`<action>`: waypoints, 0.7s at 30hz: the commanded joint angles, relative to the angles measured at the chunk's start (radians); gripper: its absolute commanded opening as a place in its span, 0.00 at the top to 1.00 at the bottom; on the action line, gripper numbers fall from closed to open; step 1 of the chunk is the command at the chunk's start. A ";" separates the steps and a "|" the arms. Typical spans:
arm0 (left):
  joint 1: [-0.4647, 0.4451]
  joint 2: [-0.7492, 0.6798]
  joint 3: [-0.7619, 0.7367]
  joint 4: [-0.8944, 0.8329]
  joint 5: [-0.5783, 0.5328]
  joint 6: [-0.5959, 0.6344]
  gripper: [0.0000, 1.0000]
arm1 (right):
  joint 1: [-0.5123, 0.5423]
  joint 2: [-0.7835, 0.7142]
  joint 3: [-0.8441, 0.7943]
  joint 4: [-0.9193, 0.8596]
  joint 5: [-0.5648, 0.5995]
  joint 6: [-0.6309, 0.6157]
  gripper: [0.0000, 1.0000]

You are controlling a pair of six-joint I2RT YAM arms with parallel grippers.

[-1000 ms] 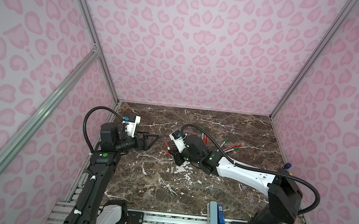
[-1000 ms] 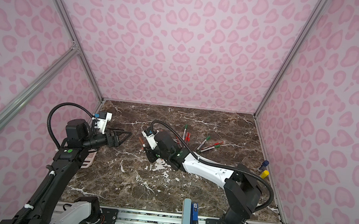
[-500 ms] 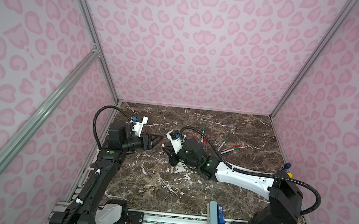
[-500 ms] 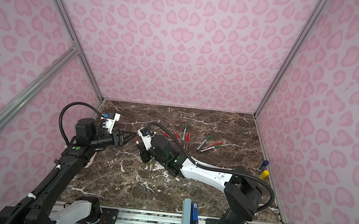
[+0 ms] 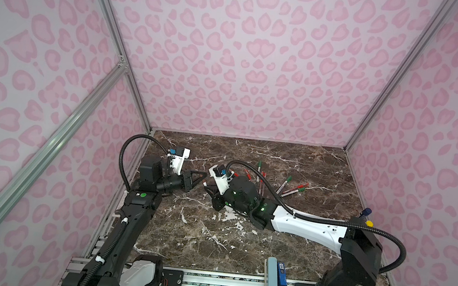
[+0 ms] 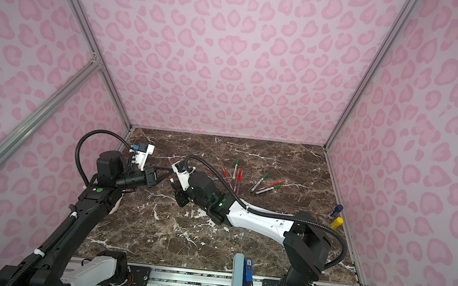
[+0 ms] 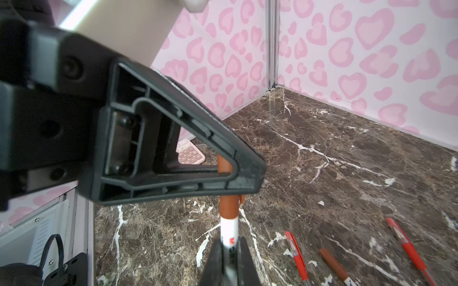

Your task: Open the pen caps

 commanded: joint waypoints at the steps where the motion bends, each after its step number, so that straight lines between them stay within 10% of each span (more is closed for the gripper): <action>1: 0.003 -0.002 0.014 0.004 0.004 0.011 0.96 | 0.004 0.017 0.008 -0.007 0.011 -0.003 0.75; 9: 0.004 -0.010 0.016 -0.008 -0.001 0.033 0.96 | 0.007 0.038 0.022 -0.034 0.011 -0.008 1.00; 21: 0.063 0.000 0.145 -0.099 -0.065 0.072 0.96 | 0.017 -0.017 -0.211 0.034 0.022 0.044 1.00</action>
